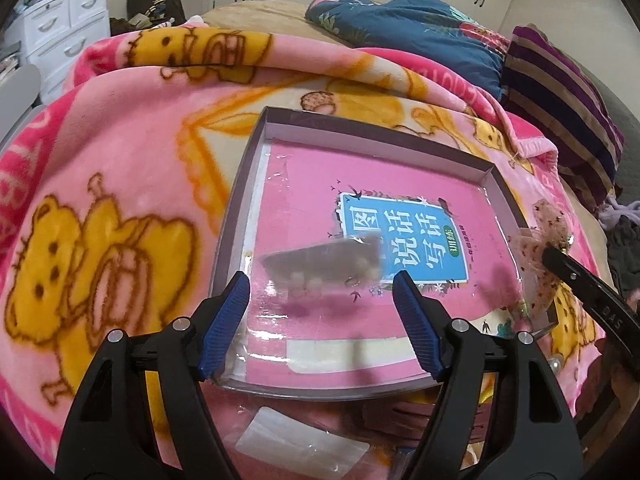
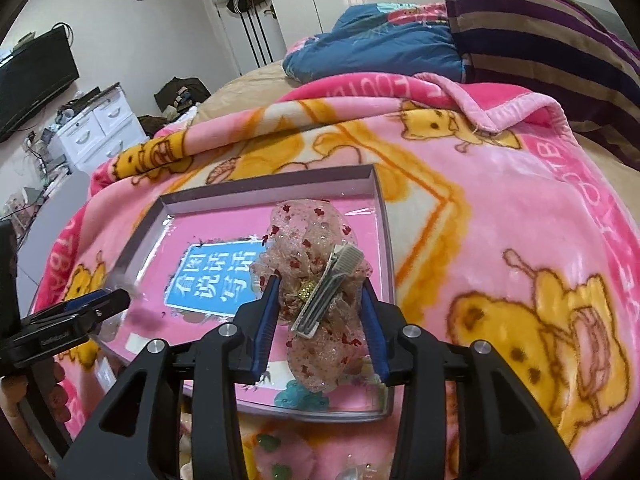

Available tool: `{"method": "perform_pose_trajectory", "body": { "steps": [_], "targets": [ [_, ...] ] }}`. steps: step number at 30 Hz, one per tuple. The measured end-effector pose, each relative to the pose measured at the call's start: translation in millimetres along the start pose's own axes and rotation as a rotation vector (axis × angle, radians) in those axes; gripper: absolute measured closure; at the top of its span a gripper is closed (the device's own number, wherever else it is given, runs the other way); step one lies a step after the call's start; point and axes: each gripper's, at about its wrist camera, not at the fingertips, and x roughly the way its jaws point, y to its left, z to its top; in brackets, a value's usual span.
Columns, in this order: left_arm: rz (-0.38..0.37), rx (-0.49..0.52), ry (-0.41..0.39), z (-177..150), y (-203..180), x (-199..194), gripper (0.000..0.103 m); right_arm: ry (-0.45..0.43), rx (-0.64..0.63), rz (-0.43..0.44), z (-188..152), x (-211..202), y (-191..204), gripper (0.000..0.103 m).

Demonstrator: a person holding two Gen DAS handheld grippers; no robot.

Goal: Organize jewelry
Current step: 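Release the earring card in the grey box while the right tool drops the bow clip there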

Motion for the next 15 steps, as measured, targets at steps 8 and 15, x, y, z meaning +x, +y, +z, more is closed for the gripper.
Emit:
{"method": "perform_pose_trajectory", "body": {
  "steps": [8, 15],
  "targets": [
    [0.004, -0.006, -0.005, -0.3, 5.1, -3.1, 0.032, 0.010, 0.025, -0.009, -5.2, 4.2, -3.8, 0.044],
    [-0.002, -0.020, -0.034, -0.7, 10.9, -16.9, 0.025, -0.024, 0.041, 0.013, -8.0, -8.7, -7.0, 0.028]
  ]
}}
